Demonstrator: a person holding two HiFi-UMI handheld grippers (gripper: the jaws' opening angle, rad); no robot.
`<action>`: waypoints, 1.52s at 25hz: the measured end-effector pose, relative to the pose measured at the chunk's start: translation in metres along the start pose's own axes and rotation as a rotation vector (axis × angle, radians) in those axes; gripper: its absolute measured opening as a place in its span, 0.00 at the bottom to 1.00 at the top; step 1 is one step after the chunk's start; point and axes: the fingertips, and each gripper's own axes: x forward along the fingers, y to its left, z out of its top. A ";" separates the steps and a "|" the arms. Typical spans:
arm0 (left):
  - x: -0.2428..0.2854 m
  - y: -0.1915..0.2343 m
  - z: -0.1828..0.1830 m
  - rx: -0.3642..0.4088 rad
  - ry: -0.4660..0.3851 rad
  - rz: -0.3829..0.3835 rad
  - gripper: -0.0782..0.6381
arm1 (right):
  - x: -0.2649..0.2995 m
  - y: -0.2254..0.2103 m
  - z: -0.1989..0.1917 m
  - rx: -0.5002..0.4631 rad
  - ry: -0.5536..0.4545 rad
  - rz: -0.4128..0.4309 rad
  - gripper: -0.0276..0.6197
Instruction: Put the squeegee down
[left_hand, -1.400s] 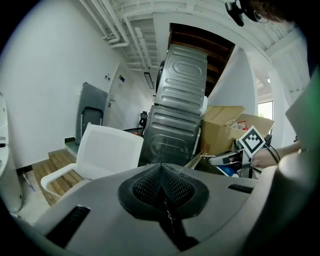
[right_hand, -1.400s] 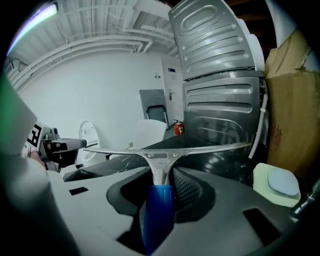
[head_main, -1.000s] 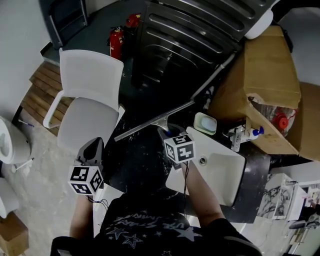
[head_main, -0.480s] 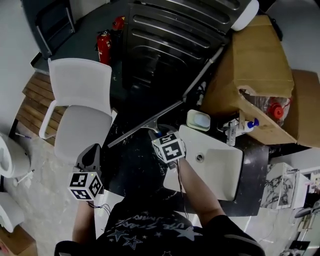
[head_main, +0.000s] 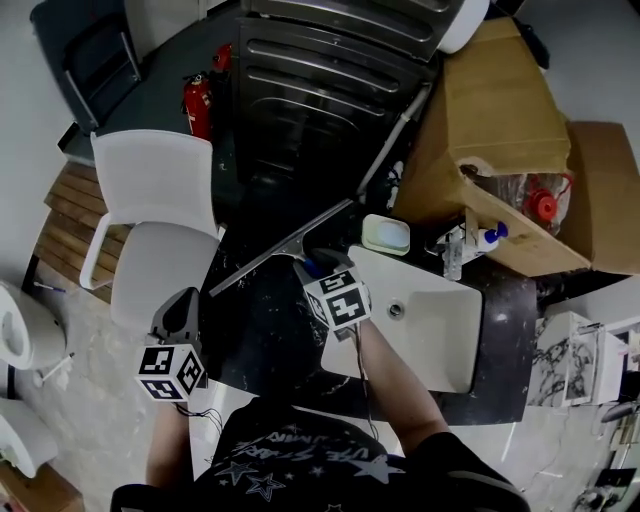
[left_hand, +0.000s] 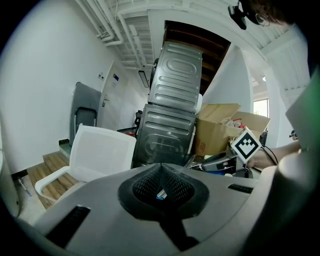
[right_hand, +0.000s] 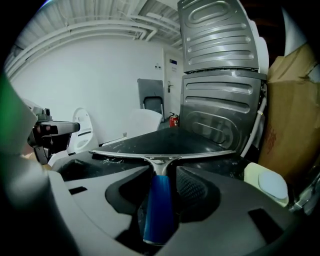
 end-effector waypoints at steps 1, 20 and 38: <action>-0.002 -0.004 0.001 0.004 -0.005 -0.002 0.13 | -0.006 -0.001 0.001 0.001 -0.009 -0.003 0.27; -0.080 -0.127 0.003 0.069 -0.075 -0.070 0.13 | -0.187 -0.004 -0.018 0.043 -0.260 -0.083 0.13; -0.170 -0.253 -0.047 0.123 -0.086 -0.116 0.13 | -0.334 0.007 -0.127 0.106 -0.331 -0.128 0.13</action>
